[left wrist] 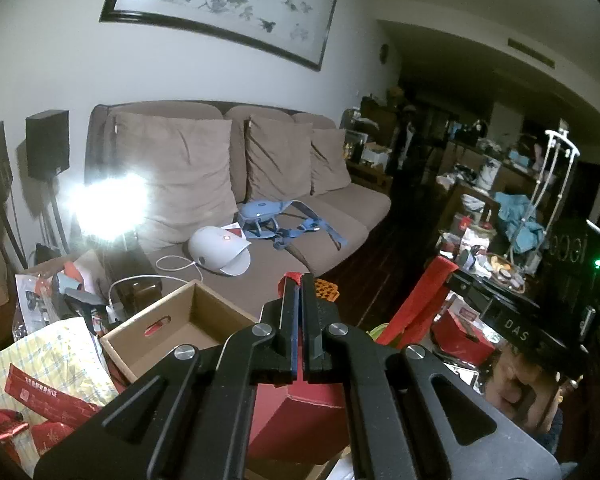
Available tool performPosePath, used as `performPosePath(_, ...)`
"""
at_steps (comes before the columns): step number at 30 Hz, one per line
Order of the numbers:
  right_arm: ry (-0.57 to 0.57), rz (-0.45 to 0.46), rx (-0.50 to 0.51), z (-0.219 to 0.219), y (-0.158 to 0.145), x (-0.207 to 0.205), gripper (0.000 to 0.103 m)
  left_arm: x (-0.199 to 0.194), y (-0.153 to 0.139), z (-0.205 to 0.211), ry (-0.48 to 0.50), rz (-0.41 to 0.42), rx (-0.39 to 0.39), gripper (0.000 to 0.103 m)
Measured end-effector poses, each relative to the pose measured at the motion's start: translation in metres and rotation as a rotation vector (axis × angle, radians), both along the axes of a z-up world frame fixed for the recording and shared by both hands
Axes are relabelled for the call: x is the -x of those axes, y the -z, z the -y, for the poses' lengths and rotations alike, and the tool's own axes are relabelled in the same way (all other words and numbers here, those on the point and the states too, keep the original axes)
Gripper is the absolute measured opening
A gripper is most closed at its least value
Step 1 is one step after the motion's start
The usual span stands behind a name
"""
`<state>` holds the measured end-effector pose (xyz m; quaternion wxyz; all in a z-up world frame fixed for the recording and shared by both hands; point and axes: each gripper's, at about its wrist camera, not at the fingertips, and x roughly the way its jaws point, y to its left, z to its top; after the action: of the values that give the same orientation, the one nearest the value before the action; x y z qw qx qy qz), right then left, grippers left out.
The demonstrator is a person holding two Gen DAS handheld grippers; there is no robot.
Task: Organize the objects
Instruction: 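Hold the red gift bag above the cardboard box with both grippers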
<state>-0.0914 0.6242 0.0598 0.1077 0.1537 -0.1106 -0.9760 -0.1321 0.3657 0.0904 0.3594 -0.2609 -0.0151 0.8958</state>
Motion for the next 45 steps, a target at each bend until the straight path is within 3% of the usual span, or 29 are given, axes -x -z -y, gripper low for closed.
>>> performPosePath(45, -0.065, 0.090, -0.049, 0.024, 0.020, 0.024, 0.003, 0.028, 0.028, 0.002, -0.012, 0.069, 0.016, 0.001)
